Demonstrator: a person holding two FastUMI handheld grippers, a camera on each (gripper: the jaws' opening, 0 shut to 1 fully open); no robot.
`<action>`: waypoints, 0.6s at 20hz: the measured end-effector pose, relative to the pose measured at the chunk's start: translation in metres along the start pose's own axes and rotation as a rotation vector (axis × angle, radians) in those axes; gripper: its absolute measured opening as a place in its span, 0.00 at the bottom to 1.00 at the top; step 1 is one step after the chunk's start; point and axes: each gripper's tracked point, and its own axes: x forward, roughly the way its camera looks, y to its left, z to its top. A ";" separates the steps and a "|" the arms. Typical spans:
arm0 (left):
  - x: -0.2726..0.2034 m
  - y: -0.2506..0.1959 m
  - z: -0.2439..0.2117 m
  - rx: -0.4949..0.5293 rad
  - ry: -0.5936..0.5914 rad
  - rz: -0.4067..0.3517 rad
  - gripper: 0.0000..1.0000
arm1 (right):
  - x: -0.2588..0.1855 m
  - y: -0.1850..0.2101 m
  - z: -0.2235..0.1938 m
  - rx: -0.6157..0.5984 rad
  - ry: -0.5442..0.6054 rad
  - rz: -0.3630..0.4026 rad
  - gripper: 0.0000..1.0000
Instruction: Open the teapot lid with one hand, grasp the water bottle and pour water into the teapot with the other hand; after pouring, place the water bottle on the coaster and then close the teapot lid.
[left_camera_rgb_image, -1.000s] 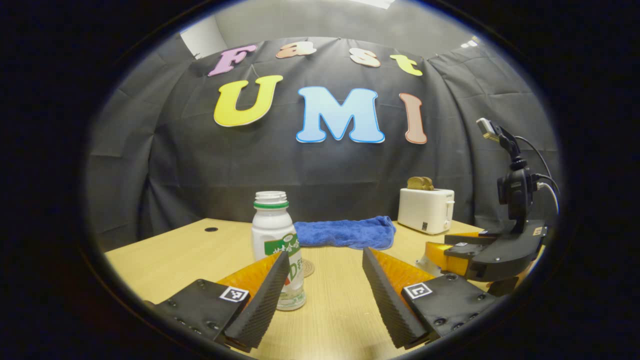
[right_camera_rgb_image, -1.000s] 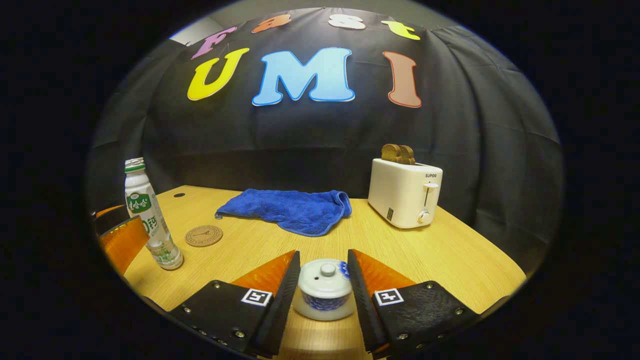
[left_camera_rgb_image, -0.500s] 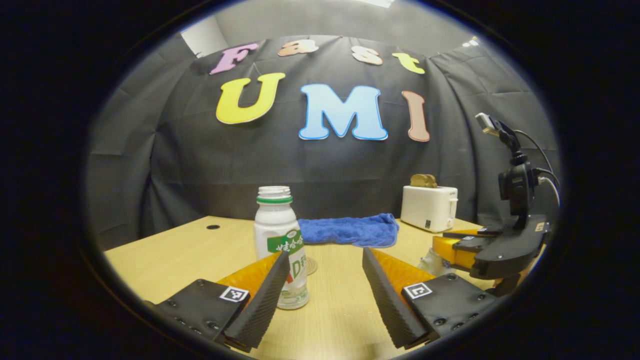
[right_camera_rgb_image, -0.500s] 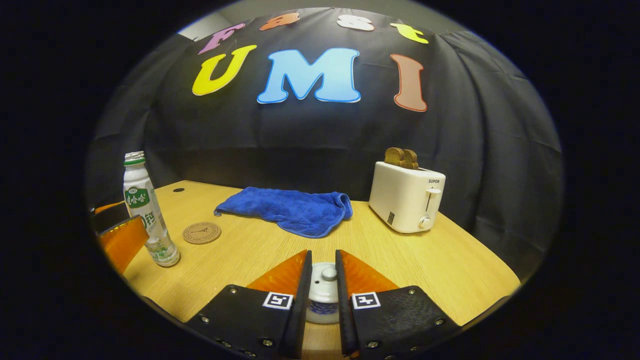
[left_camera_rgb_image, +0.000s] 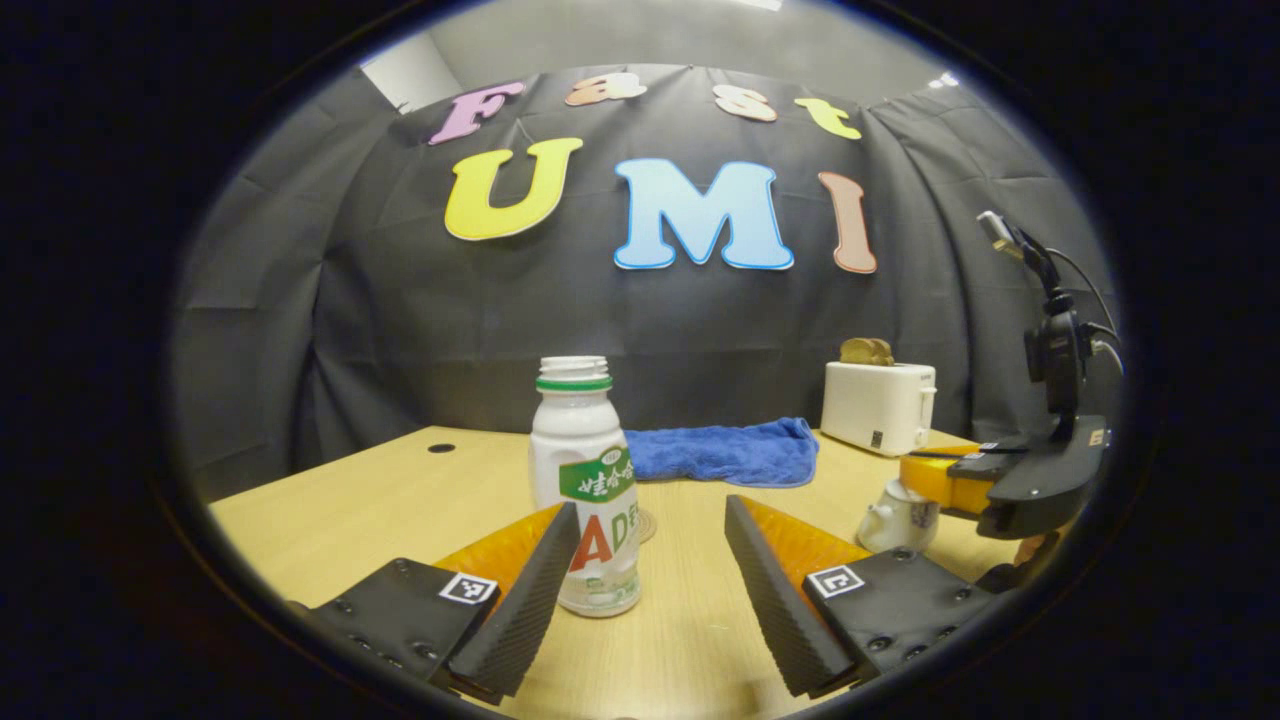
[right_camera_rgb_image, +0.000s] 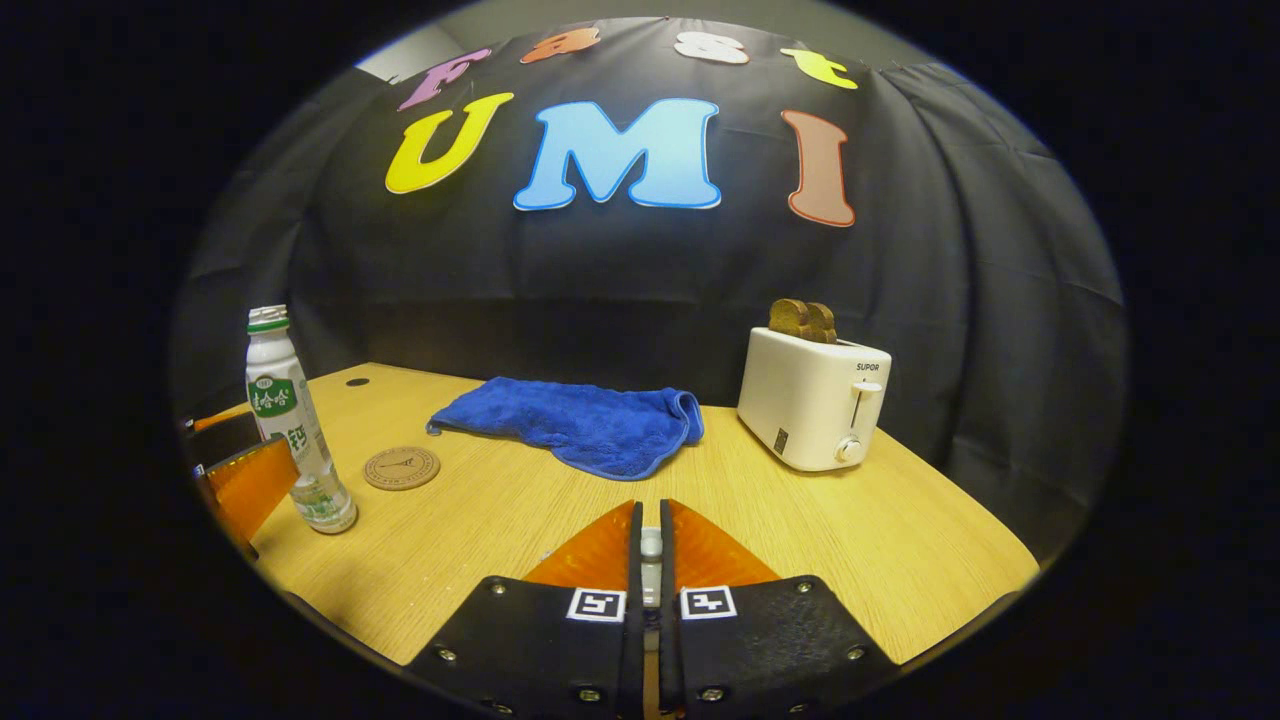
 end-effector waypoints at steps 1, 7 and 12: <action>0.001 0.004 -0.001 0.006 0.001 0.012 1.00 | -0.004 -0.002 0.008 0.008 -0.028 -0.002 0.06; 0.005 0.020 -0.006 0.032 0.009 0.060 0.94 | -0.021 -0.017 0.036 0.036 -0.163 -0.035 0.06; 0.019 0.035 -0.014 0.063 0.029 0.102 0.97 | -0.025 -0.015 0.035 0.062 -0.160 -0.009 0.06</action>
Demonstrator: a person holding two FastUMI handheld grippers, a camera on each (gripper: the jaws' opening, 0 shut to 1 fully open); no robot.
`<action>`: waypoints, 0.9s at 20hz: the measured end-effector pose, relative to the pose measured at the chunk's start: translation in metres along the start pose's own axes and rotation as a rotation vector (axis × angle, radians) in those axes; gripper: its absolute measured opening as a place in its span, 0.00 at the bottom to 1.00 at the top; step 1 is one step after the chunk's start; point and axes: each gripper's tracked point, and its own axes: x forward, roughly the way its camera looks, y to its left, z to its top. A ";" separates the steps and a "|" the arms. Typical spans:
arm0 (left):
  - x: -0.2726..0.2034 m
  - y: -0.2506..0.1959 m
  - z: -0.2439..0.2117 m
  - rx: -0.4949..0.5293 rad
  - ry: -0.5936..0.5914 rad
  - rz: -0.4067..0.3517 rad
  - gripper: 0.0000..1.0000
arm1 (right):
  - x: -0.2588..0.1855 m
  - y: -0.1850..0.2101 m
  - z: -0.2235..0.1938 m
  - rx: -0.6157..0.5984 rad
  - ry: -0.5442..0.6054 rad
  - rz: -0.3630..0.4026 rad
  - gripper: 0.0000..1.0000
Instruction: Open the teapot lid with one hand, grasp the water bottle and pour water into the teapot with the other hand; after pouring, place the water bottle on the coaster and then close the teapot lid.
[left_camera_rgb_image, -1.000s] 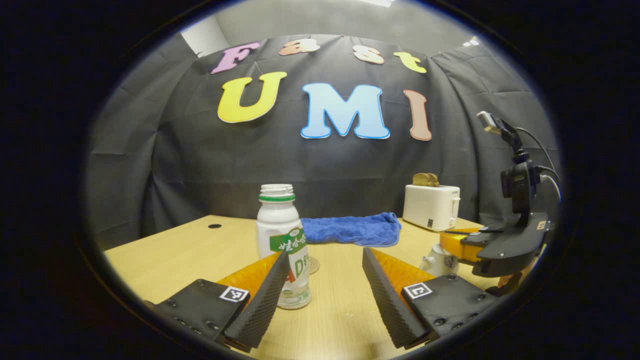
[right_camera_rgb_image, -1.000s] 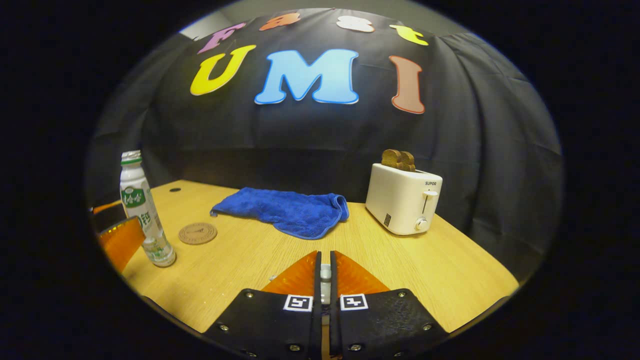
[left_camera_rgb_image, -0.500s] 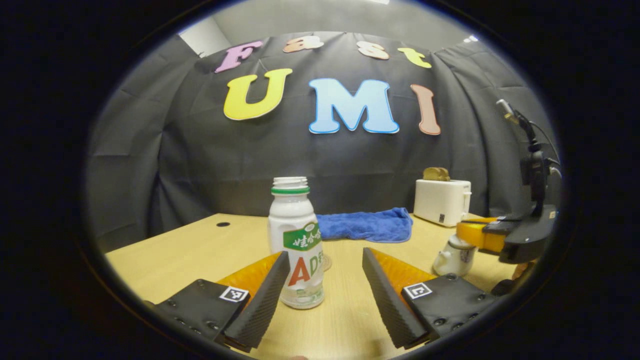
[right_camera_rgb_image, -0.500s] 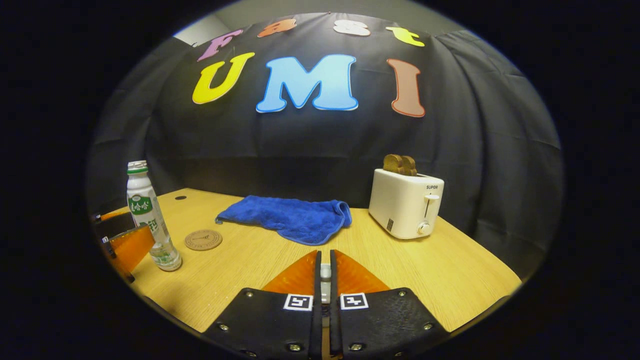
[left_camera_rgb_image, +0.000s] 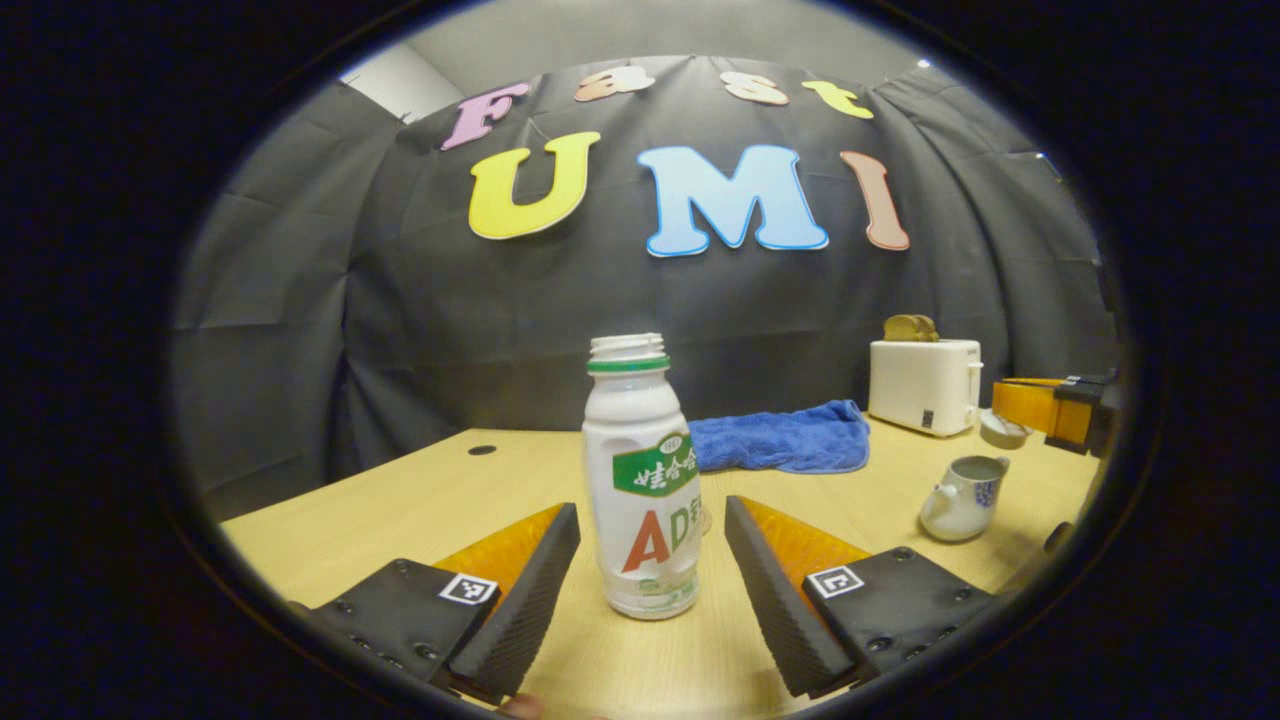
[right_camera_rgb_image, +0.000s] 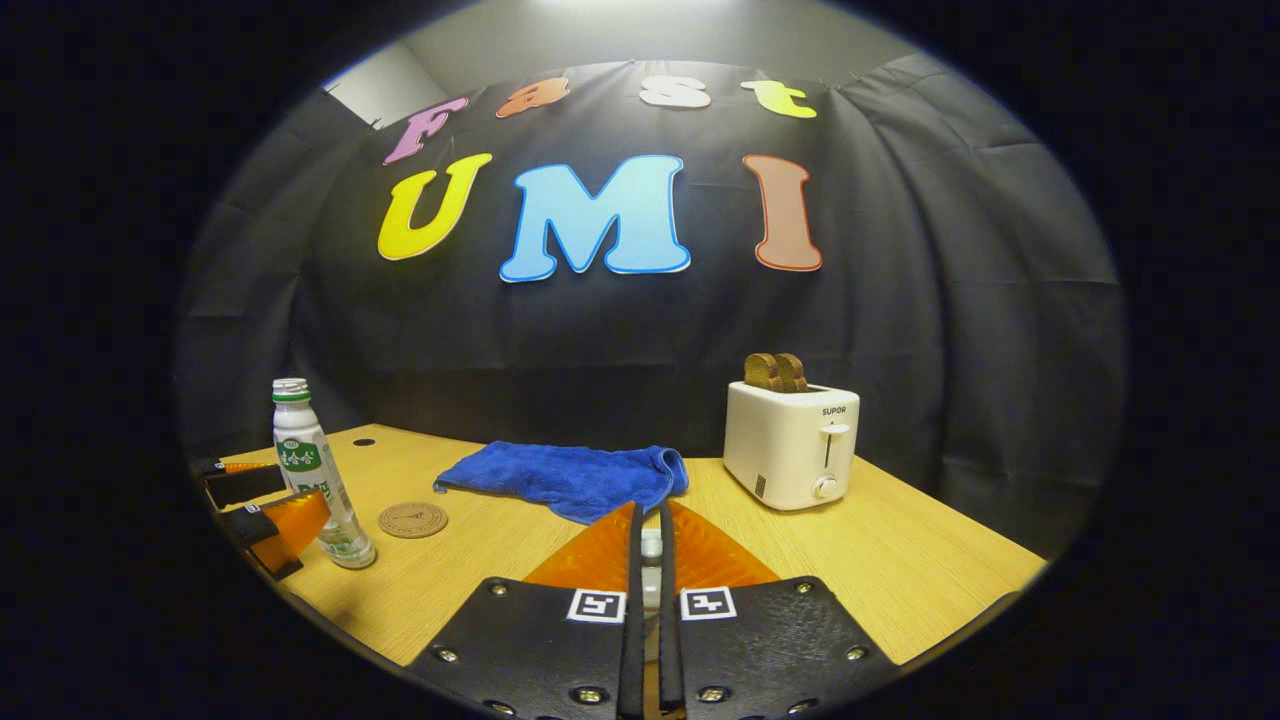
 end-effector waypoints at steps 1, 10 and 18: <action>0.004 0.000 -0.004 0.006 0.012 -0.003 0.98 | -0.001 0.000 0.002 -0.003 -0.004 0.002 0.06; 0.042 0.000 -0.010 0.016 0.069 -0.015 1.00 | -0.003 -0.009 0.006 0.007 -0.021 -0.012 0.06; 0.046 -0.001 -0.012 -0.002 0.080 -0.015 0.84 | -0.003 -0.016 0.008 0.044 -0.019 -0.019 0.06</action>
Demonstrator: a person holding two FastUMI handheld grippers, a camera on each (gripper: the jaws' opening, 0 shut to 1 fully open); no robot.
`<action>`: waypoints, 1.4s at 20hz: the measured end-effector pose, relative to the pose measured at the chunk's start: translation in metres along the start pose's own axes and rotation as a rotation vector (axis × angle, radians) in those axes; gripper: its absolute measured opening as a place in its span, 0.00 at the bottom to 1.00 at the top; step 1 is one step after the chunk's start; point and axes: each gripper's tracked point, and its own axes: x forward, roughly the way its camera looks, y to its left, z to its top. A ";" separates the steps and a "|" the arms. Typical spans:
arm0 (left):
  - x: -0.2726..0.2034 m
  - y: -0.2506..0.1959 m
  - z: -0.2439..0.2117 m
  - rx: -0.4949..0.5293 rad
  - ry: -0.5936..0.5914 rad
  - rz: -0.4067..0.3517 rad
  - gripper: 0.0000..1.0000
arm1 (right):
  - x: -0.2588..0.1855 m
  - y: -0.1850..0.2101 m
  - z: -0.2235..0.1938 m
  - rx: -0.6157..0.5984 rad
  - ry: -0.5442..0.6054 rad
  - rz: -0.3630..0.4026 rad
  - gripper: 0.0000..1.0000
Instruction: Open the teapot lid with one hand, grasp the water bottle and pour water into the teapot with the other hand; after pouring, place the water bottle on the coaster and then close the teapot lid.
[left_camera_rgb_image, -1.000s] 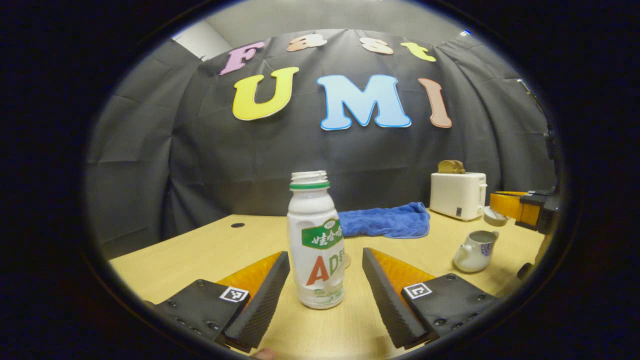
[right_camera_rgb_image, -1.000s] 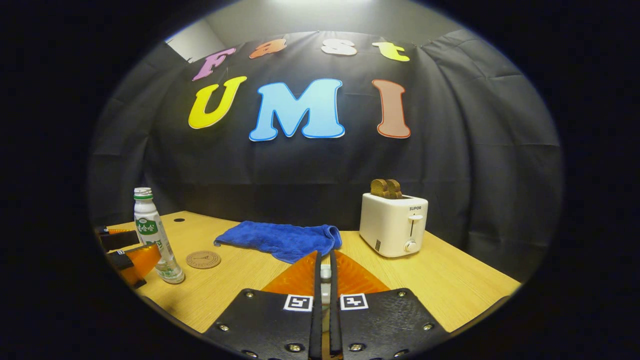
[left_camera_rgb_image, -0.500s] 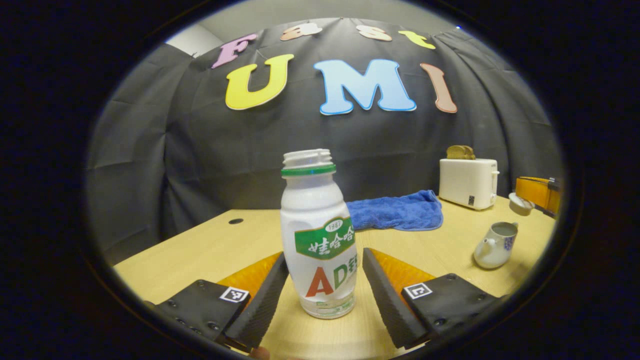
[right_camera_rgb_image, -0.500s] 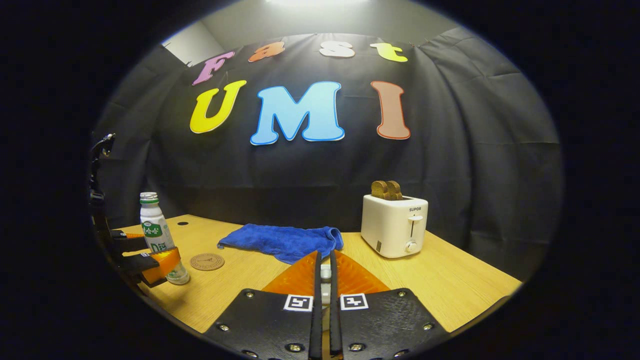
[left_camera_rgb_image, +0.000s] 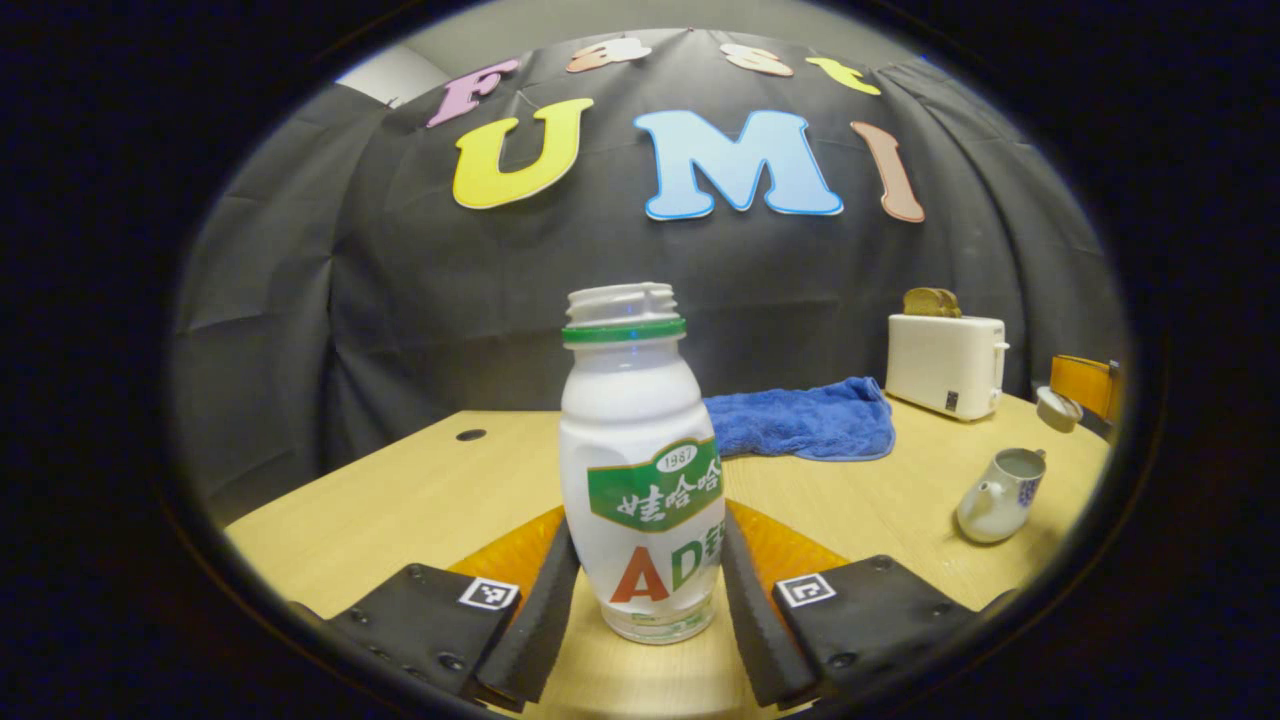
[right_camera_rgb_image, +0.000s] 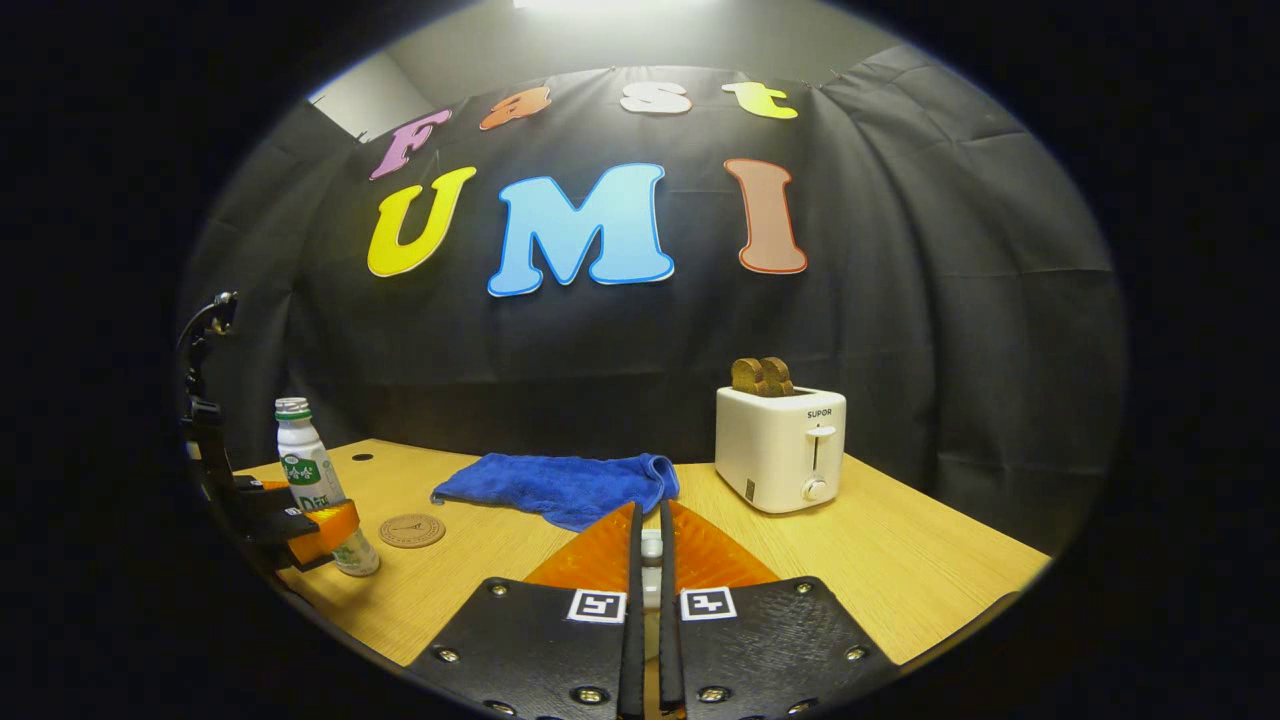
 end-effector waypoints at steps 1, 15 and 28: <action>-0.001 -0.001 -0.002 0.002 0.000 -0.006 0.83 | 0.000 -0.002 0.001 0.006 -0.001 -0.004 0.06; -0.005 -0.033 0.007 0.426 0.019 0.017 0.81 | 0.001 -0.091 0.004 0.047 -0.022 -0.240 0.06; -0.009 -0.104 0.036 0.853 -0.043 -0.024 0.81 | -0.004 -0.136 -0.001 0.176 -0.011 -0.313 0.06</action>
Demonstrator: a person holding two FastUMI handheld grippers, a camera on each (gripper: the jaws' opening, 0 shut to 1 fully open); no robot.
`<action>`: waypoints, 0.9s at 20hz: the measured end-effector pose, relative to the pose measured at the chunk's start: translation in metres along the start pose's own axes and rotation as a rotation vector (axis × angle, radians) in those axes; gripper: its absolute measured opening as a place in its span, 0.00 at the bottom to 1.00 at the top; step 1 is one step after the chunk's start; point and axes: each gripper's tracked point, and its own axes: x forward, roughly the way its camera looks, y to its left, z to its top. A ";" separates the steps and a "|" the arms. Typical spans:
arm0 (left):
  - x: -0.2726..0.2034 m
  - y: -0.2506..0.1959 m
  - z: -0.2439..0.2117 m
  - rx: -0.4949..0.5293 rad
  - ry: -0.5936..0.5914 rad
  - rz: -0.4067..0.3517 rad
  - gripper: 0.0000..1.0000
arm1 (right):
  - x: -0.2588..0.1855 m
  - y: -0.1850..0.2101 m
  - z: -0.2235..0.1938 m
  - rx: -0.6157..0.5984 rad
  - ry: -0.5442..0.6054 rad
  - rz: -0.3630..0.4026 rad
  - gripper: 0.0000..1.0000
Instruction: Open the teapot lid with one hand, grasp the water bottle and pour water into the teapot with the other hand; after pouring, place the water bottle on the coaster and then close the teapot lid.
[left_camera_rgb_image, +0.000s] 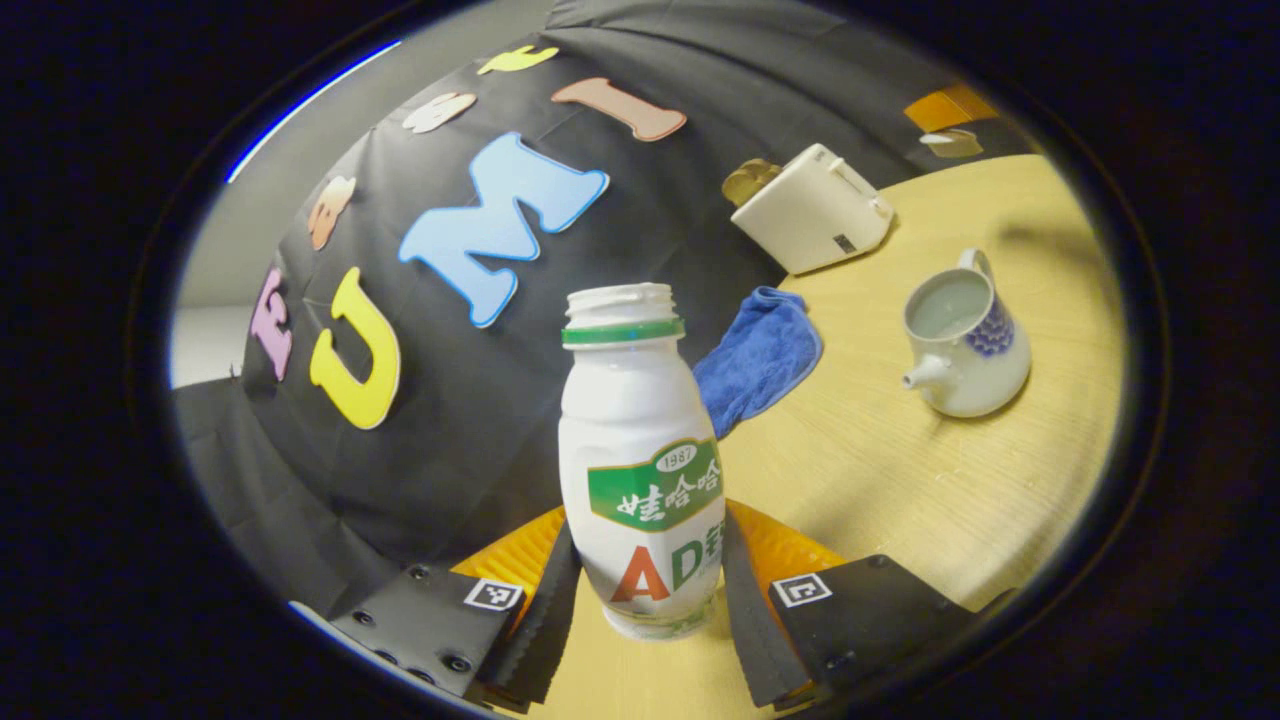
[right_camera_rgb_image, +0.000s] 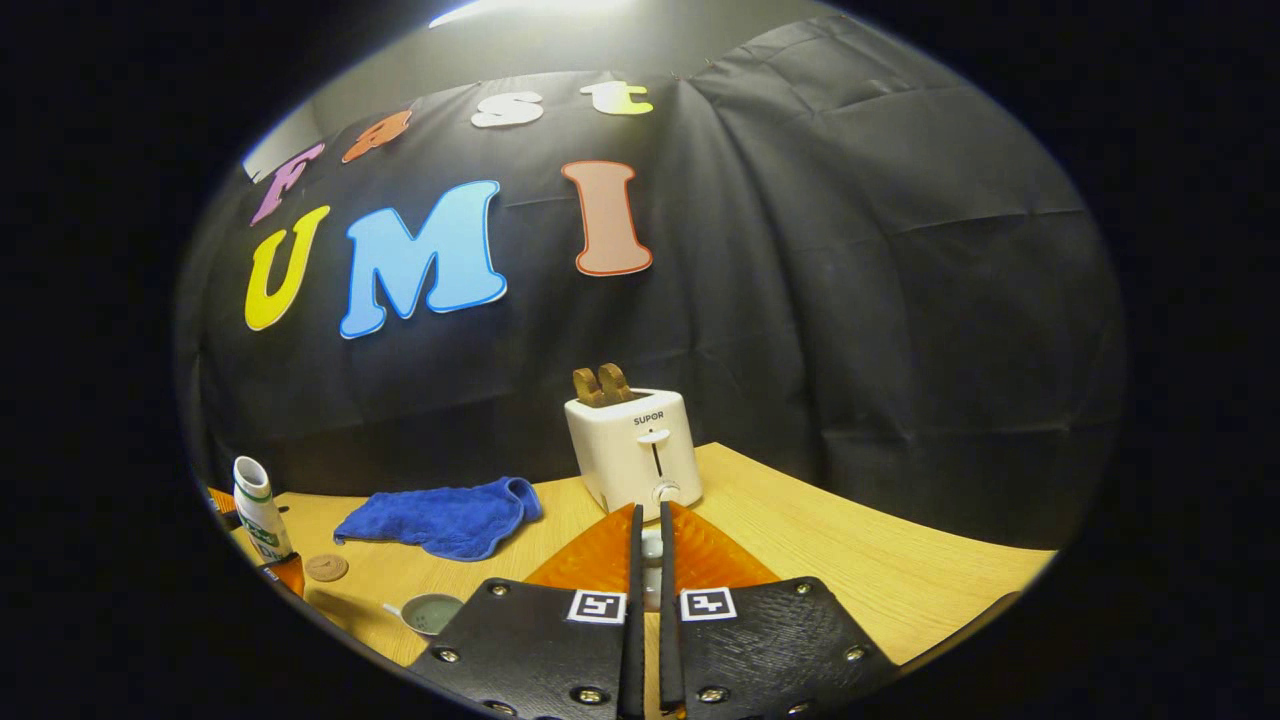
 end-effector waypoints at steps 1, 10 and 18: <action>0.000 -0.002 0.005 0.029 -0.005 -0.001 0.81 | 0.000 -0.002 0.000 0.014 0.003 -0.002 0.06; 0.003 -0.007 0.030 0.293 -0.028 0.024 0.81 | 0.003 -0.008 -0.005 0.062 0.025 0.000 0.06; 0.005 -0.016 0.046 0.466 -0.049 0.030 0.81 | 0.005 -0.009 -0.008 0.079 0.041 0.006 0.06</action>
